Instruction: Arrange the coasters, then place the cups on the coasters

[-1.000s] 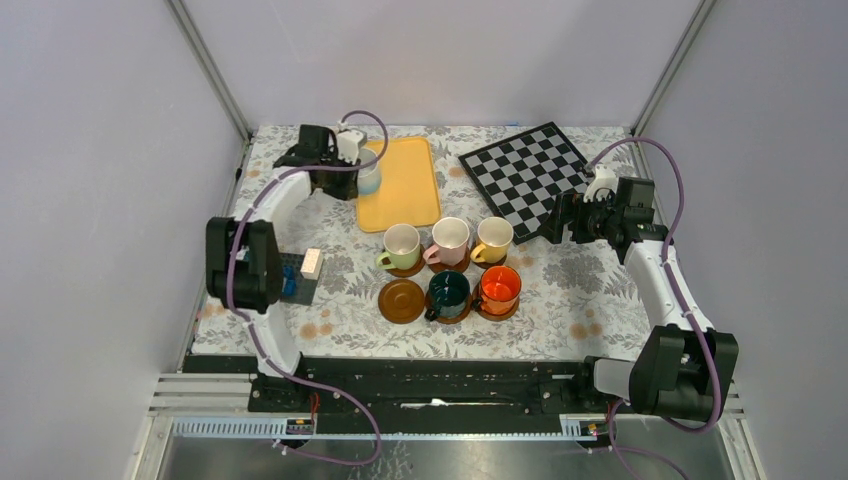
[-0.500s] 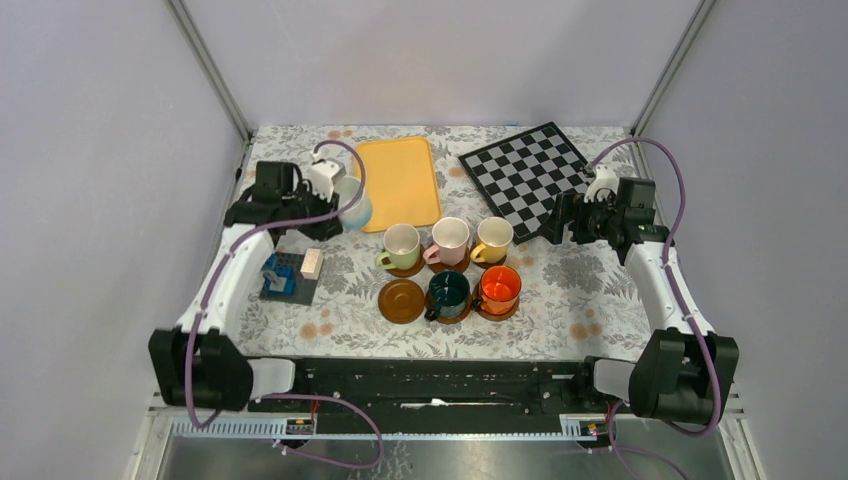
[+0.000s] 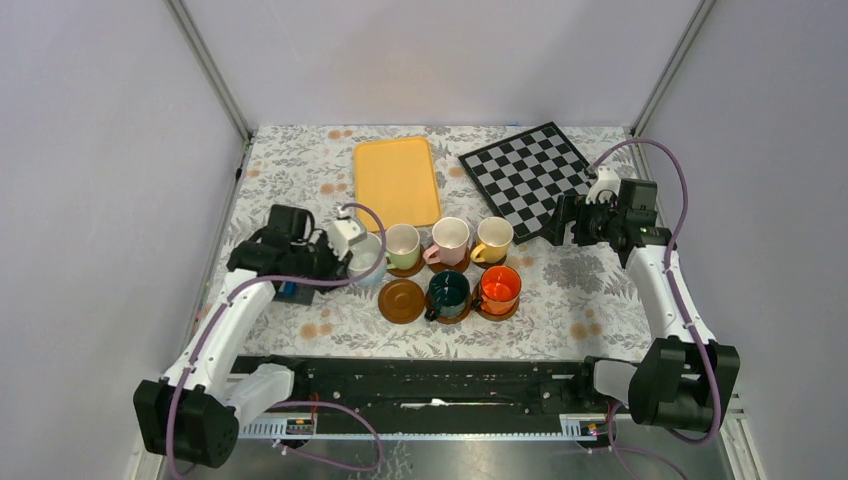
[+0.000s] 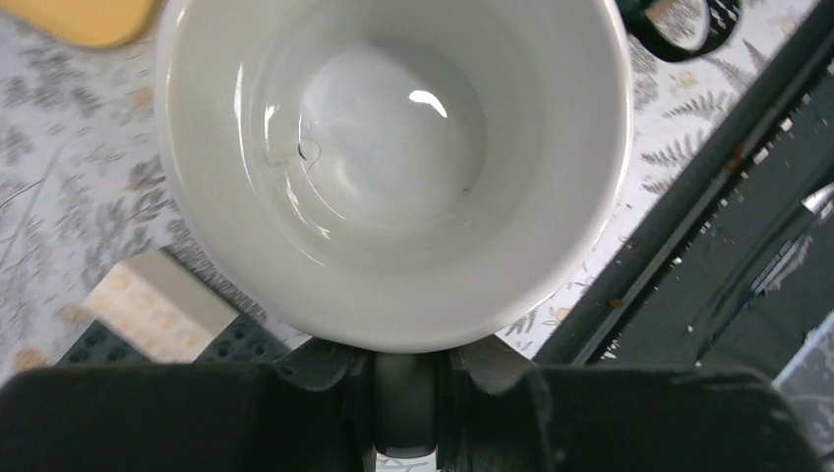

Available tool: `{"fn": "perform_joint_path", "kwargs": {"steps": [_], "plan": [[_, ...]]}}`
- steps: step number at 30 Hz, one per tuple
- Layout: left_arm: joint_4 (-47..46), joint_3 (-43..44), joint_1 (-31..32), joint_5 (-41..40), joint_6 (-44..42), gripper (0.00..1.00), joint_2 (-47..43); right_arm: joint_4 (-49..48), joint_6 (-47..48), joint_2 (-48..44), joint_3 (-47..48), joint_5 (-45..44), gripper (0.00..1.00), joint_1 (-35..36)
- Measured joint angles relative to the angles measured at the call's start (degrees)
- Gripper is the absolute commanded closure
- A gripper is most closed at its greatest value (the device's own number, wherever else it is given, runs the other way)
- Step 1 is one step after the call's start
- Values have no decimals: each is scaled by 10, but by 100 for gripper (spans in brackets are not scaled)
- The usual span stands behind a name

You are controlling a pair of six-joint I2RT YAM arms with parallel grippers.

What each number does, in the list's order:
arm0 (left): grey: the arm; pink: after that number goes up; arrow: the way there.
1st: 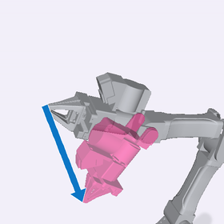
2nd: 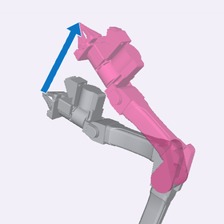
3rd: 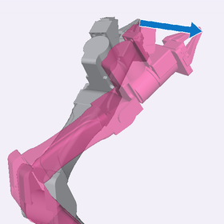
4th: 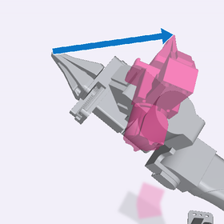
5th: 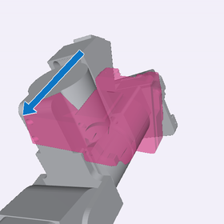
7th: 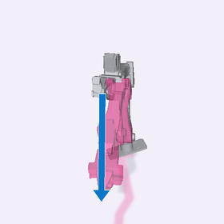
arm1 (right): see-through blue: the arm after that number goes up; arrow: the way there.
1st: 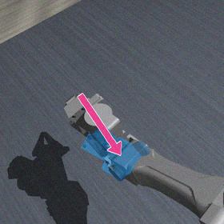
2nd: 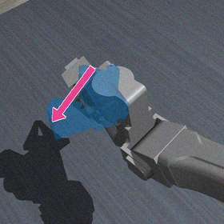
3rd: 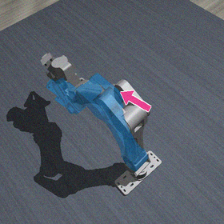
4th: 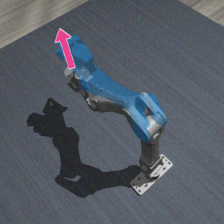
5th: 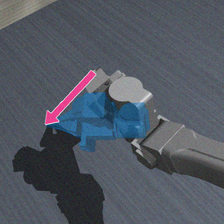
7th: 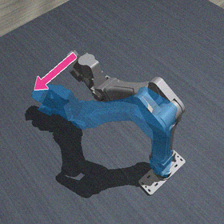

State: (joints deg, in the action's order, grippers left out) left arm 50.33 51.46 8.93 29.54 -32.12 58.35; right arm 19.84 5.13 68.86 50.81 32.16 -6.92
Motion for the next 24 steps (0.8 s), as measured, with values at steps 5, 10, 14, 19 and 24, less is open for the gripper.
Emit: {"fn": "perform_joint_path", "kwargs": {"steps": [5,10,14,19,24], "plan": [[-10,-34,85,-3,-11,100,-2,6,0,-4,0,-2,2,0],[-45,-78,155,-14,7,100,-10,7,0,-9,0,-2,2,0],[-85,-114,200,-33,25,100,-10,7,0,-13,0,-3,2,0],[-121,-135,248,-60,39,100,-1,7,0,-16,0,-3,2,0],[-168,-139,250,-87,50,100,21,7,0,-16,0,-3,2,0]]}}
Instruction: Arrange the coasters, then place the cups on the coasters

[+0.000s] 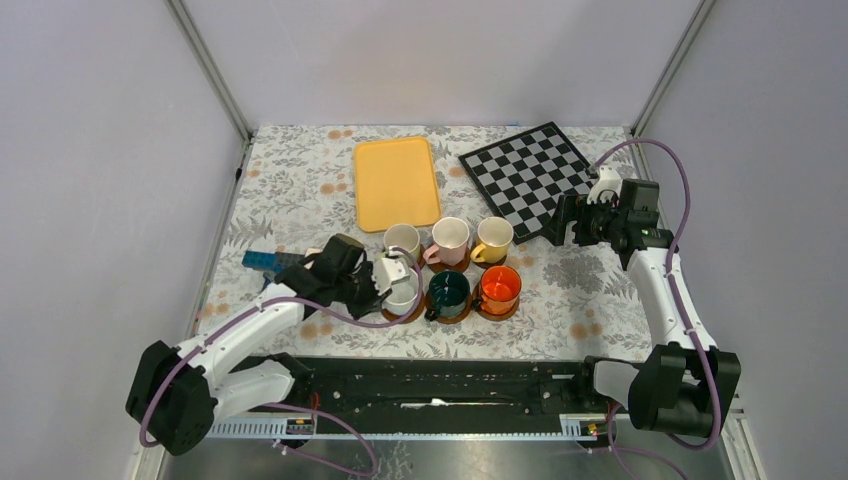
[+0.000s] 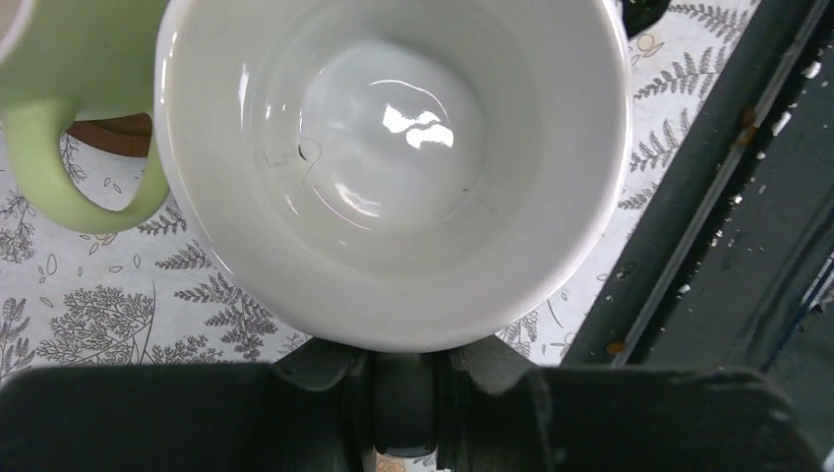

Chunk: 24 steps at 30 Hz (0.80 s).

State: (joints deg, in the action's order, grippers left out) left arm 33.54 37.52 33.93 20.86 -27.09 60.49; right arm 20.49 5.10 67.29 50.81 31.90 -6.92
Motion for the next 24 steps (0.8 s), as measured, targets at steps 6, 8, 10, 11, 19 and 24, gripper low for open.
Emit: {"fn": "perform_joint_path", "kwargs": {"steps": [6,8,10,11,19,24], "plan": [[-36,-23,0,-8,4,100,5,0,0,0,0,0,2,0],[-42,-32,0,-9,5,100,5,0,0,0,0,0,2,0],[-49,-43,0,-15,5,100,7,0,0,0,0,0,2,0],[-51,-47,0,-18,6,100,9,0,0,0,0,0,2,0],[-80,-54,0,-24,16,97,16,-1,0,0,0,1,2,0],[-87,-54,5,-26,29,79,23,-2,0,0,0,1,2,0]]}}
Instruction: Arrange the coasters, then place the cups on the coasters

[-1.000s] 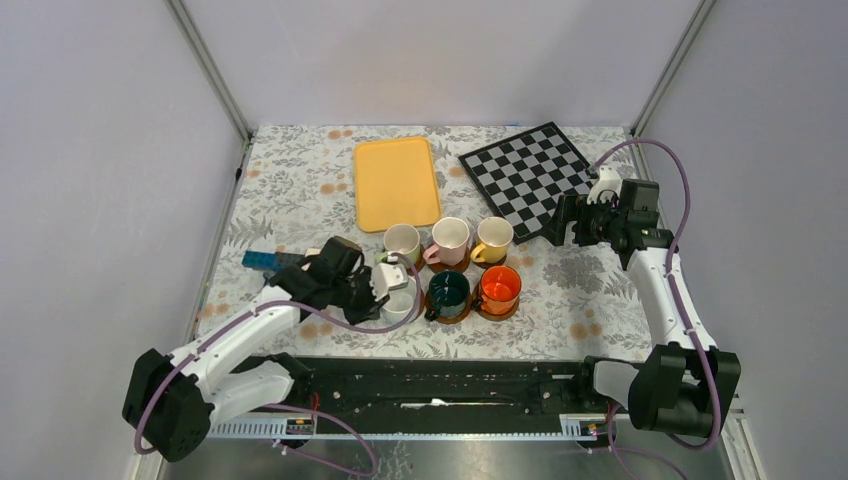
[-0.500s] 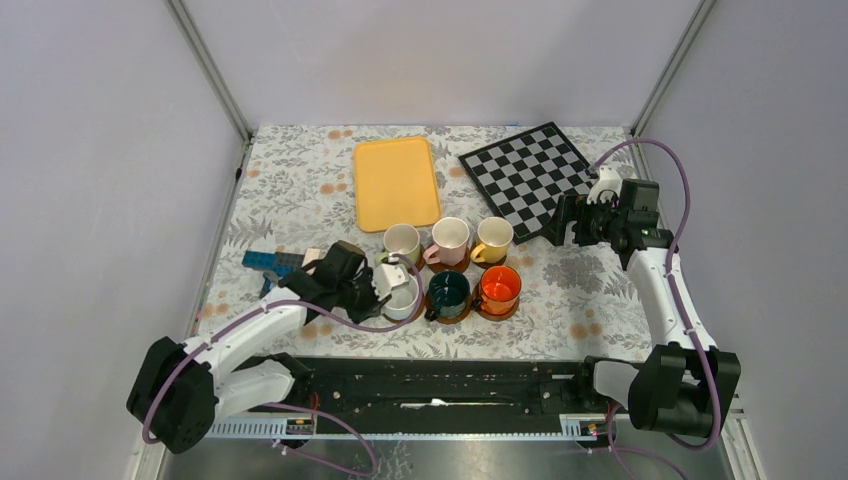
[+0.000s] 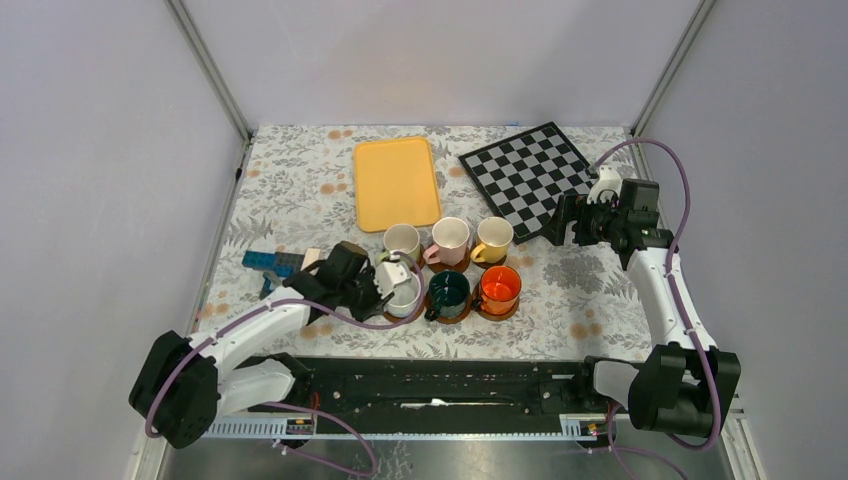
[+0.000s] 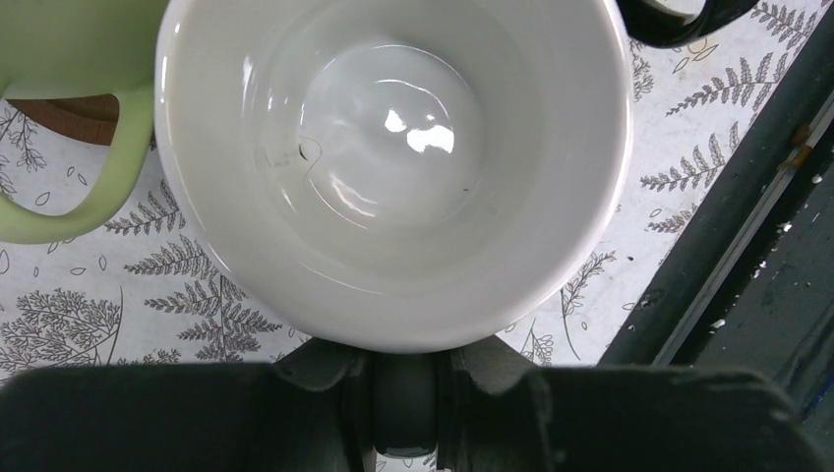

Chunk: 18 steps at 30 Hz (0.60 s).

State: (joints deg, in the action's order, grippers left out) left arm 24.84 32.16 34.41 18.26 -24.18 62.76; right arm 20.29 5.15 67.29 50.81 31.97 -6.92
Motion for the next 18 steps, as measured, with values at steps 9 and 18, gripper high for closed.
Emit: {"fn": "perform_joint_path", "kwargs": {"steps": [9,18], "plan": [[-2,2,7,-5,7,44,1,0,3,0,0,0,2,0],[72,33,-4,18,-49,50,-44,0,6,0,0,0,2,0]]}}
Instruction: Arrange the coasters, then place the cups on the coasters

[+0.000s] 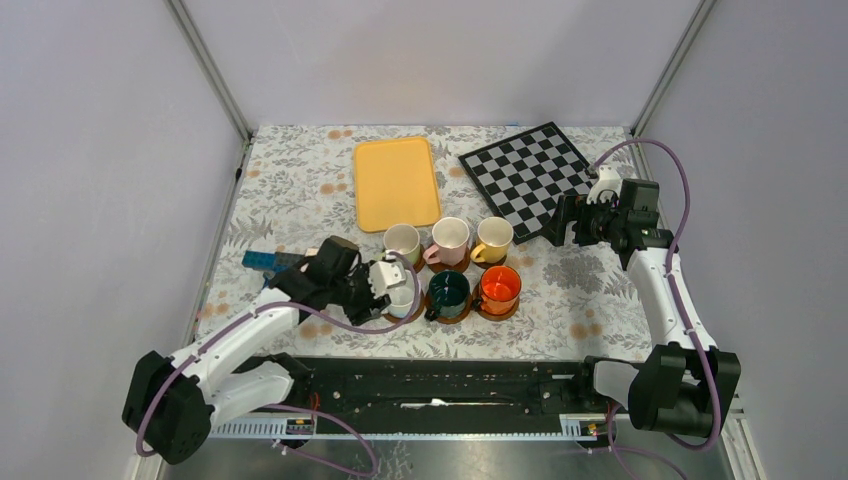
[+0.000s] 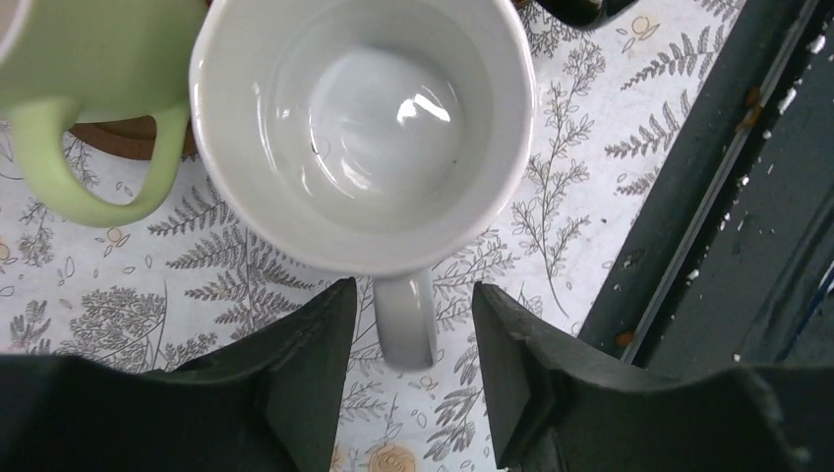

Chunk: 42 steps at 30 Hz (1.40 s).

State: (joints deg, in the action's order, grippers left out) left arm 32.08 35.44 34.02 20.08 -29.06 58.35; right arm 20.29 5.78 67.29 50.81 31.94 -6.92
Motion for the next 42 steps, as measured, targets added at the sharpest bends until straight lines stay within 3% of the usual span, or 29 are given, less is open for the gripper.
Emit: {"fn": "perform_joint_path", "kwargs": {"steps": [4,12,19,21,26,35,42], "plan": [[30,17,-32,19,-33,61,7,0,1,0,0,0,2,0],[55,35,-47,50,-61,72,45,0,6,-1,-4,0,2,0],[71,35,-47,69,-65,72,45,0,7,-1,-5,0,2,0],[73,35,-47,71,-65,70,43,0,7,-1,-5,0,2,0],[87,35,-40,78,-66,54,33,0,7,-1,-5,0,2,0],[104,39,-36,94,-77,54,29,0,7,-1,-5,0,2,0],[170,78,-36,123,-108,43,21,0,7,-1,-5,0,2,0]]}}
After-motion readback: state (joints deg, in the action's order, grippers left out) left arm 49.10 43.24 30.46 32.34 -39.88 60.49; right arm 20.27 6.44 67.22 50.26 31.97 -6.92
